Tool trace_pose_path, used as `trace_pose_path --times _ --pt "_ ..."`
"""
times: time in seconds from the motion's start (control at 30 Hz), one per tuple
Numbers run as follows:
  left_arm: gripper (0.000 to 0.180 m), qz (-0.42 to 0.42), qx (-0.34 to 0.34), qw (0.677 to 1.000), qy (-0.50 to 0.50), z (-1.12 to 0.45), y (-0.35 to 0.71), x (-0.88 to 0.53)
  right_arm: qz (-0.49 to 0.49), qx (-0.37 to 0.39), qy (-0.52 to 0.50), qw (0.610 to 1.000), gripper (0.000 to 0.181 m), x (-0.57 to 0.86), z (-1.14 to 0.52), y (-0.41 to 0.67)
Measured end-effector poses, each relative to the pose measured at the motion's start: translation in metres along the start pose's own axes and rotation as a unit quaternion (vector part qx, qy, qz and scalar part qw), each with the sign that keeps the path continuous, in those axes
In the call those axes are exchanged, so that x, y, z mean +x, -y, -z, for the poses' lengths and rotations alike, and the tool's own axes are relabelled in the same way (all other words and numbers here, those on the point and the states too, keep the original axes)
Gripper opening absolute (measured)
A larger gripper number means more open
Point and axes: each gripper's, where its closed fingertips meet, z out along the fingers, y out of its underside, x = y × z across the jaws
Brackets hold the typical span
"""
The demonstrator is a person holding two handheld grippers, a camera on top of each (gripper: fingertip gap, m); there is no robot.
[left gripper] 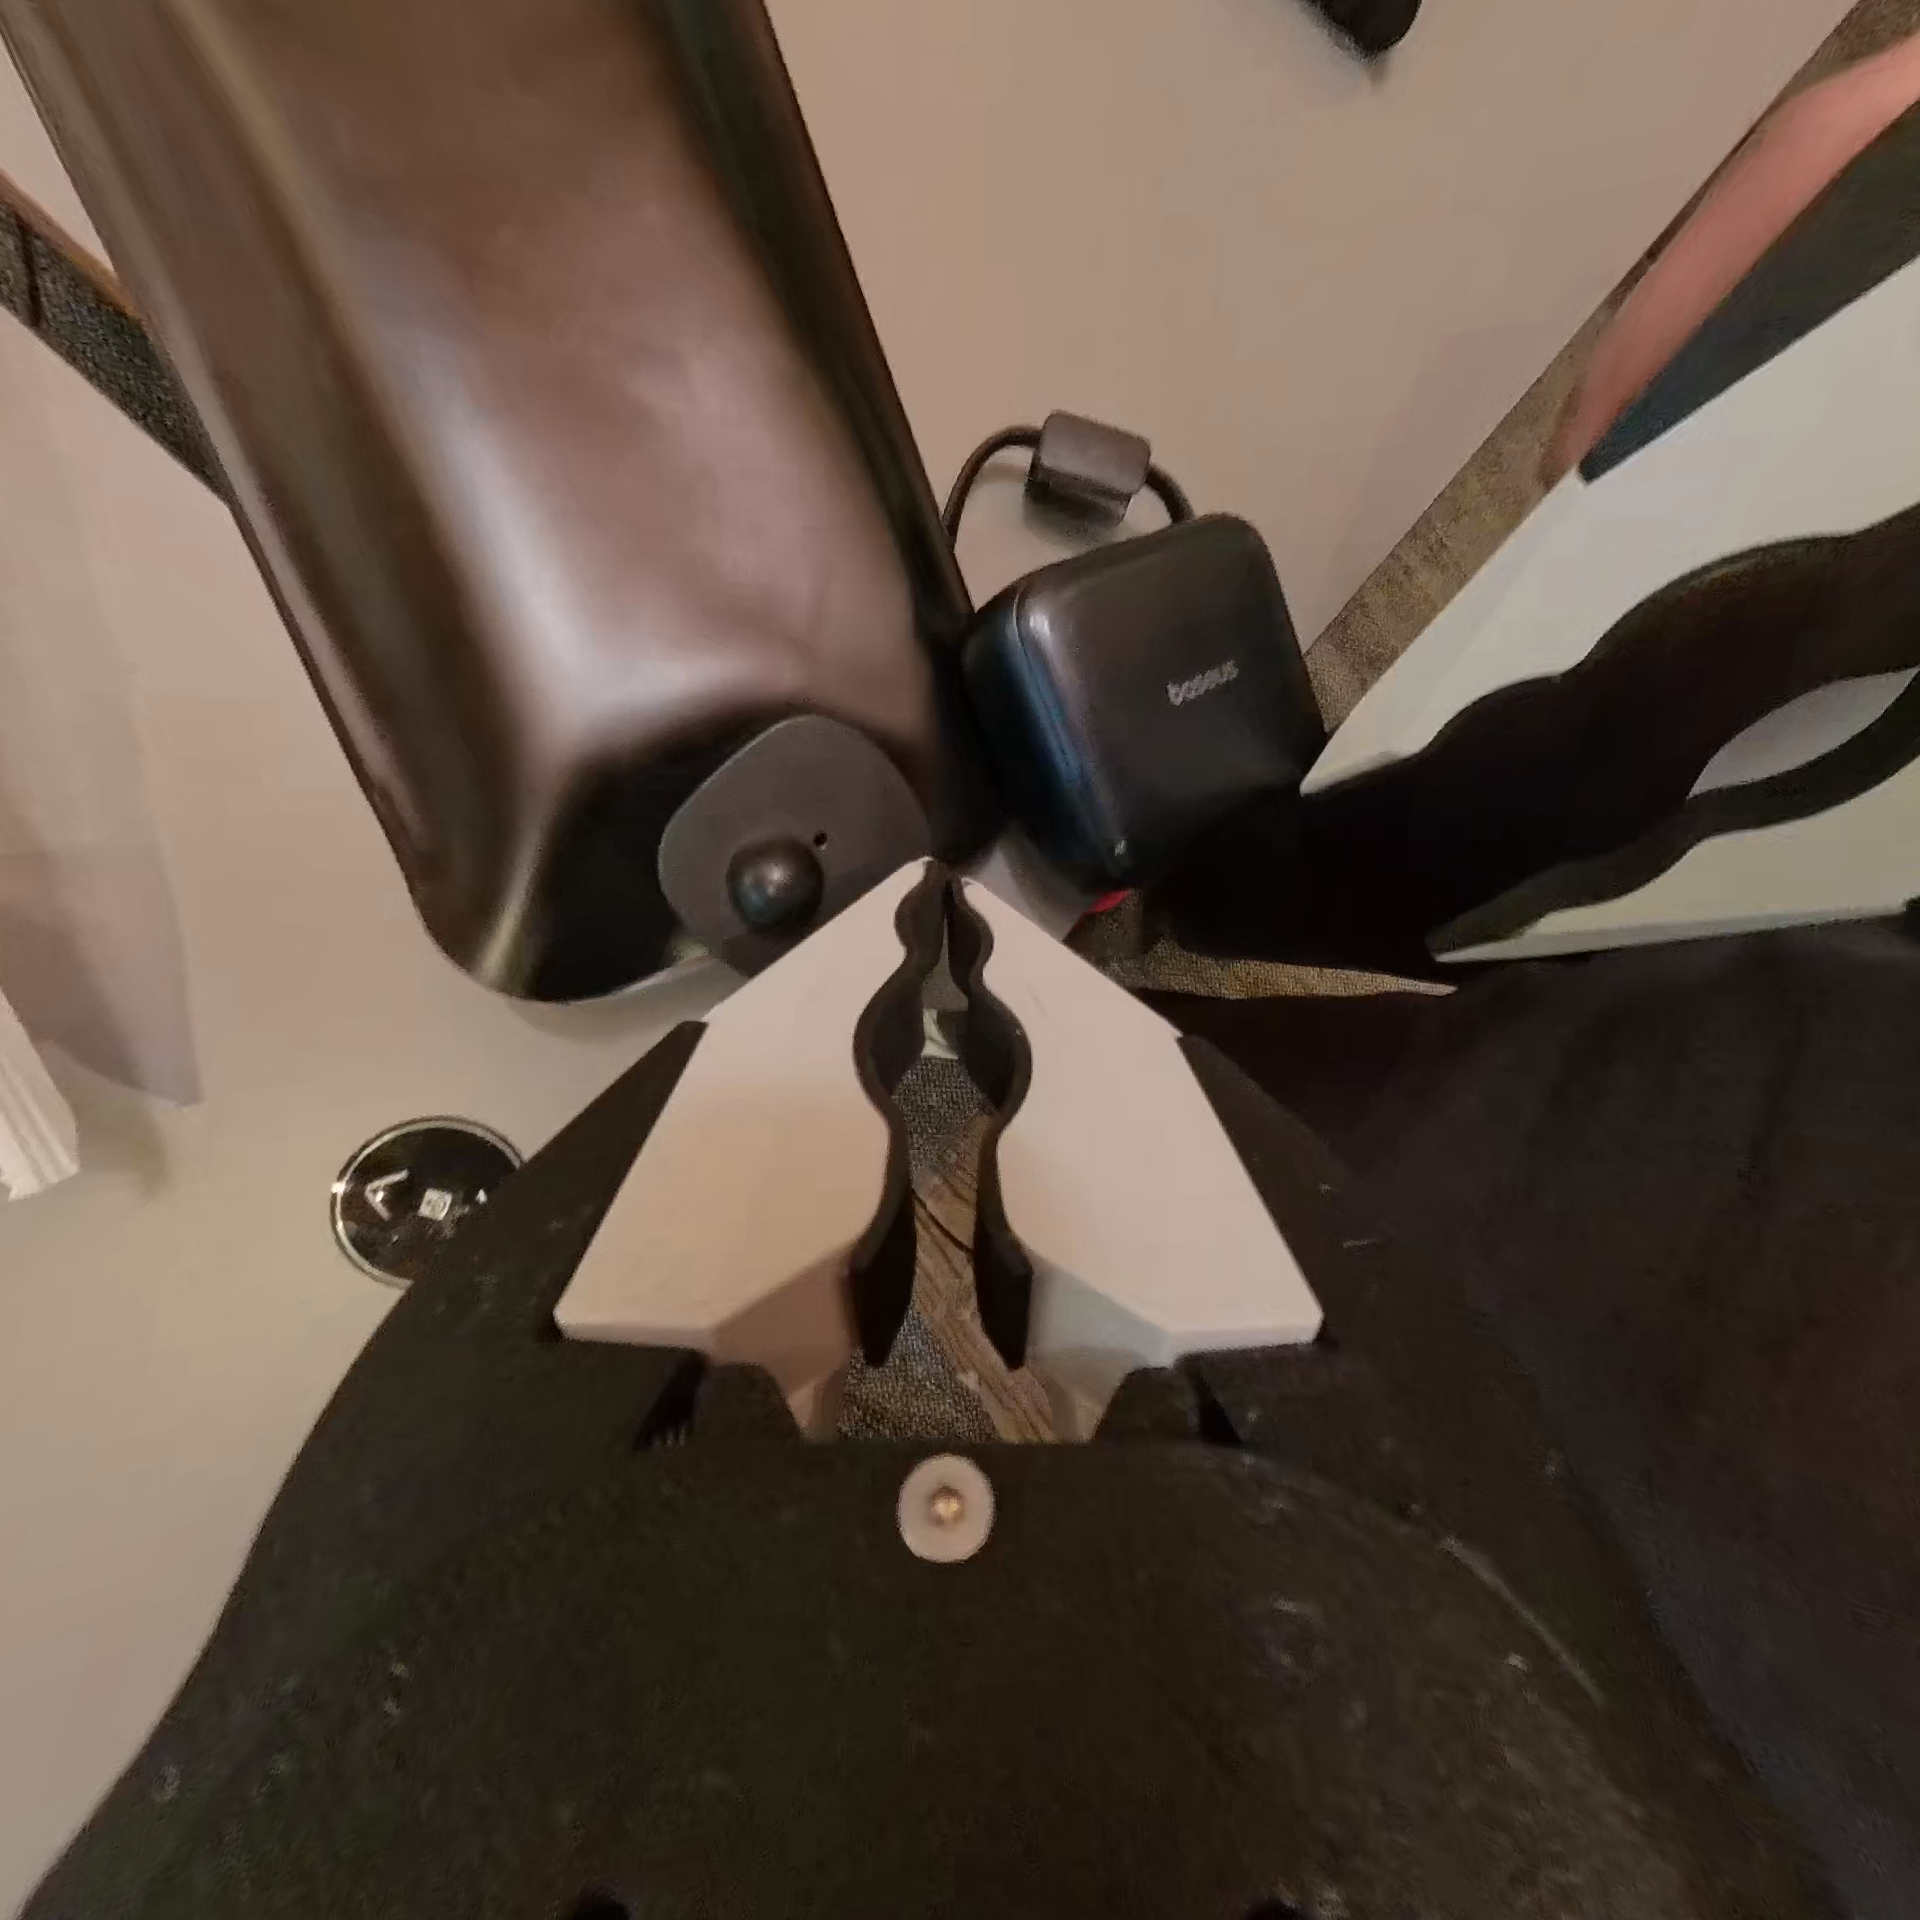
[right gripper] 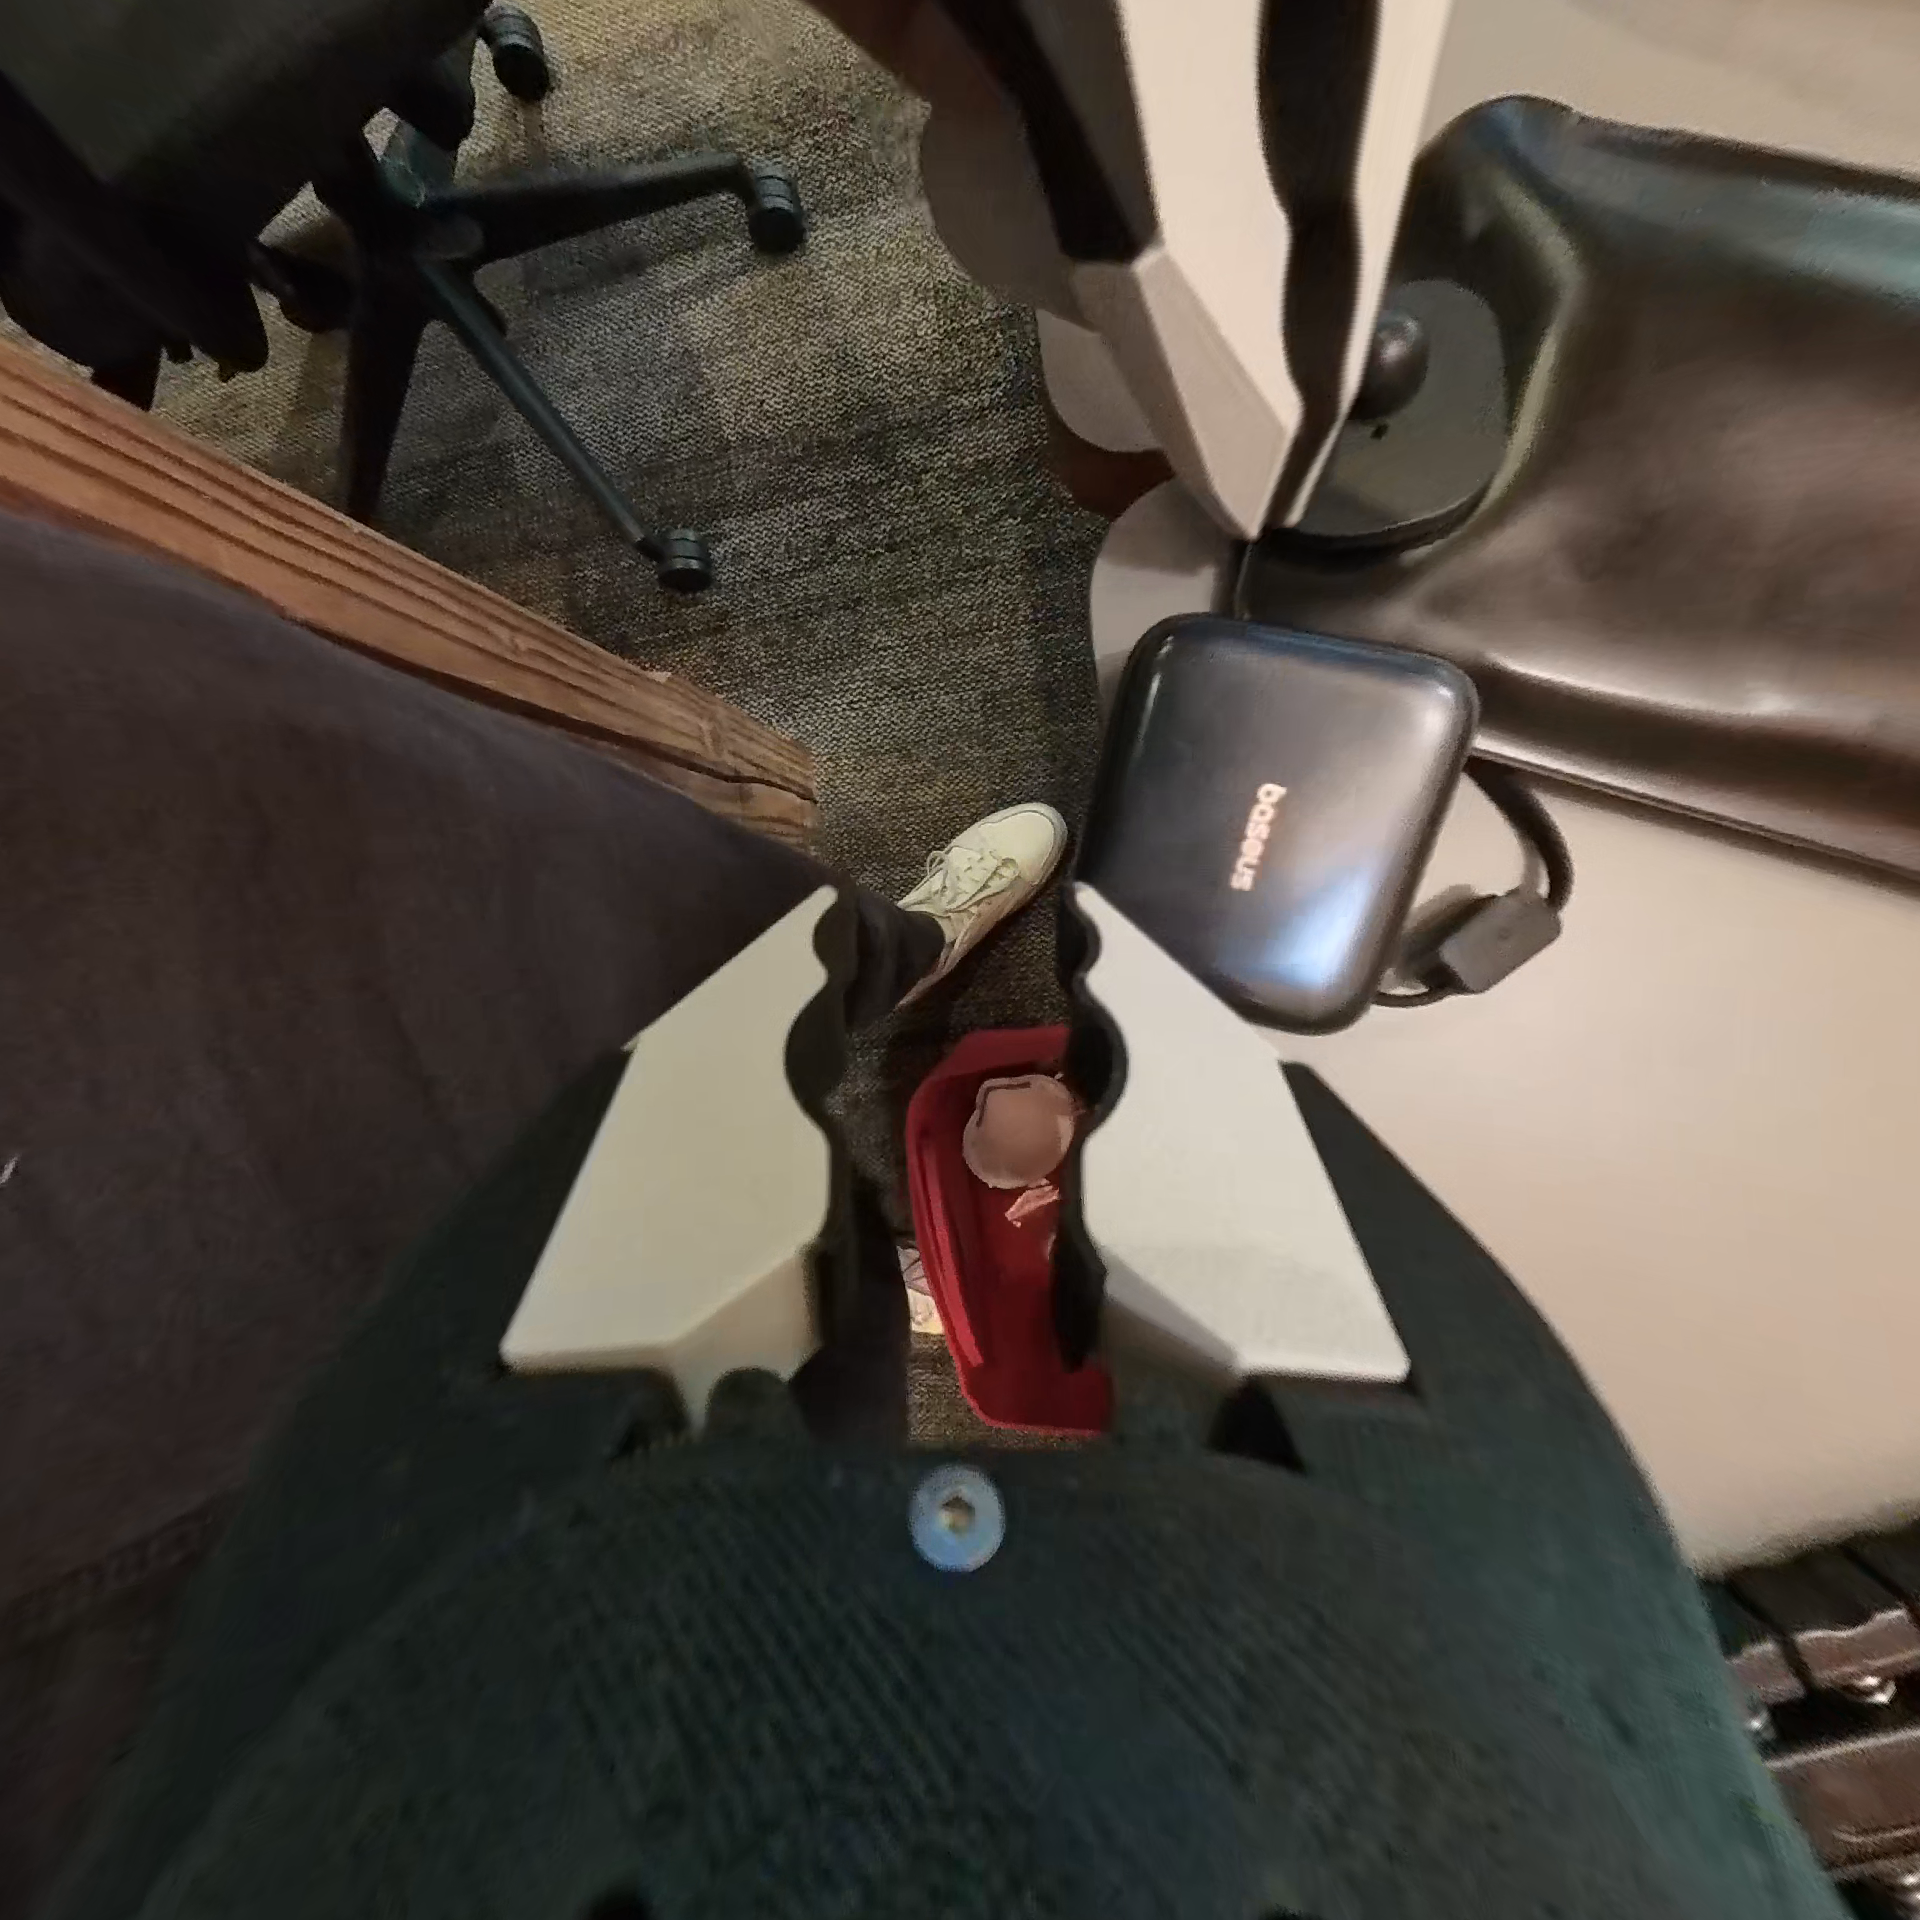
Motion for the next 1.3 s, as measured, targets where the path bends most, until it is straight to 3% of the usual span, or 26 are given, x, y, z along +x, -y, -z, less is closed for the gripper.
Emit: trace_pose_path --times 0.17,0.5,0.63,0.83,0.9,1.0,1.3 --pt "0.000 -0.020 -0.001 1.000 0.013 -0.010 0.006 0.004 -0.003 -0.002 -0.003 1.000 0.038 0.000 0.000 -0.001" --pt "0.000 0.024 0.036 0.993 0.113 0.004 0.028 -0.042 -0.011 -0.001 -0.009 1.000 0.041 0.001 0.002 -0.002" --pt "0.000 0.094 0.086 0.986 0.108 0.025 0.029 -0.052 -0.038 0.032 -0.013 0.999 0.041 0.010 0.009 0.015" --pt "0.005 0.197 0.109 0.971 0.087 0.040 -0.006 -0.058 -0.041 0.055 -0.039 0.997 0.041 0.055 0.006 0.054" --pt "0.004 0.231 0.099 0.966 0.067 0.034 -0.019 -0.049 -0.033 0.035 -0.058 0.997 0.031 0.081 -0.004 0.066" --pt "0.002 0.257 0.093 0.960 0.056 0.021 -0.032 -0.038 -0.020 0.009 -0.069 0.997 0.000 0.110 -0.019 0.085" --pt "0.000 0.350 0.167 0.921 0.027 0.001 -0.011 -0.024 0.011 -0.063 0.006 0.998 0.000 0.087 -0.042 0.077"
